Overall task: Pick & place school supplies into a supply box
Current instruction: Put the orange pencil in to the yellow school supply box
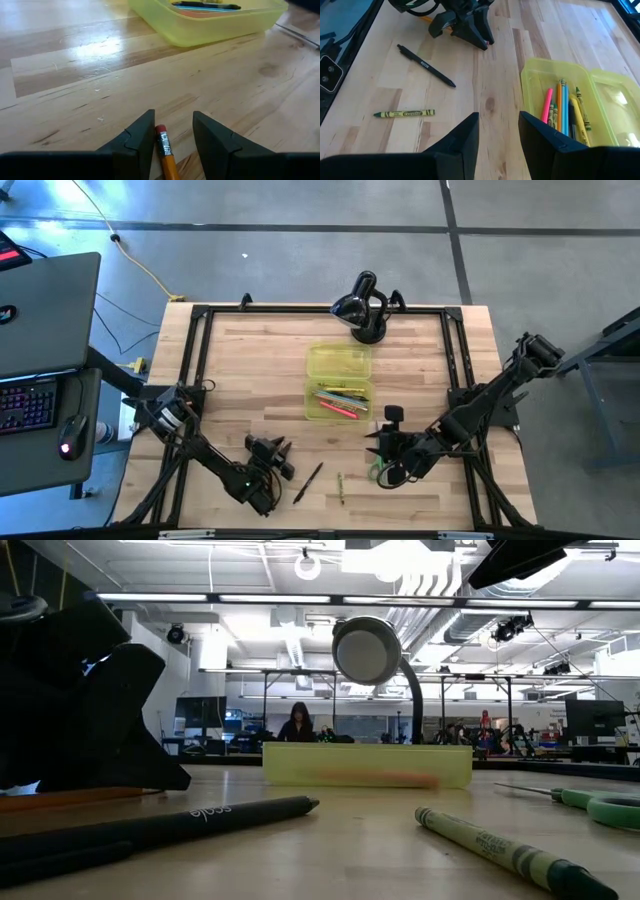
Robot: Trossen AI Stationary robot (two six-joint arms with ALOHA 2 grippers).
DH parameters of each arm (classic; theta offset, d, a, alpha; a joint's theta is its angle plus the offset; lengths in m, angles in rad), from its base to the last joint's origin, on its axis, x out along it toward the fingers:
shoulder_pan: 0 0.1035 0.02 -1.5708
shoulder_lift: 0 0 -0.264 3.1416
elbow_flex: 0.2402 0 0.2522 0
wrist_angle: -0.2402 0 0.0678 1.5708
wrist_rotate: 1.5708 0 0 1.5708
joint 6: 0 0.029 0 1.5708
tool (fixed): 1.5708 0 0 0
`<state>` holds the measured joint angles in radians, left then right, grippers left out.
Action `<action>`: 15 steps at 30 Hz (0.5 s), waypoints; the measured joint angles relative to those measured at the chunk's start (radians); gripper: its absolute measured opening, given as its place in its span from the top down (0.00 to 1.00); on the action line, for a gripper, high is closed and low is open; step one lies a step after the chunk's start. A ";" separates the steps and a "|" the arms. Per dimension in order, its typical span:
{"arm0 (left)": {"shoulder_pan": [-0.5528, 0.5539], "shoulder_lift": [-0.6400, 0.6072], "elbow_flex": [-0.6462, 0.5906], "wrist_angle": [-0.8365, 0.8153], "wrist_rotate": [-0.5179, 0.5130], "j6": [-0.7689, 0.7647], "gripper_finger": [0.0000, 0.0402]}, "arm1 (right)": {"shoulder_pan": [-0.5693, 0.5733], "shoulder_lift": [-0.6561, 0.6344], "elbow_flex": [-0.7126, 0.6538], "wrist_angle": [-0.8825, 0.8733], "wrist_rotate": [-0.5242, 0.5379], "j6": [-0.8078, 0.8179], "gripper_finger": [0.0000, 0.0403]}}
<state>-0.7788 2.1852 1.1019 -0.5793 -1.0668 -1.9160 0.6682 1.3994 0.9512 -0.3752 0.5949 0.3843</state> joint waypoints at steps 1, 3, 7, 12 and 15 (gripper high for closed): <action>0.000 0.005 0.001 0.000 -0.003 0.000 0.59 | 0.000 0.000 0.000 0.000 0.000 0.000 0.71; -0.001 0.015 0.002 -0.001 -0.019 0.002 0.59 | 0.000 0.000 0.000 0.000 0.000 0.000 0.71; -0.003 0.038 0.004 -0.005 -0.044 0.017 0.59 | 0.000 0.000 0.000 -0.001 -0.001 0.000 0.71; -0.003 0.046 0.003 -0.012 -0.051 0.019 0.63 | 0.000 0.000 0.000 -0.002 -0.001 0.000 0.71; -0.003 0.049 0.001 -0.025 -0.065 0.022 0.74 | 0.000 0.000 0.000 -0.002 -0.001 -0.008 0.71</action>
<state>-0.7815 2.2342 1.1030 -0.6038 -1.1315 -1.8938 0.6685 1.3994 0.9509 -0.3767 0.5942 0.3763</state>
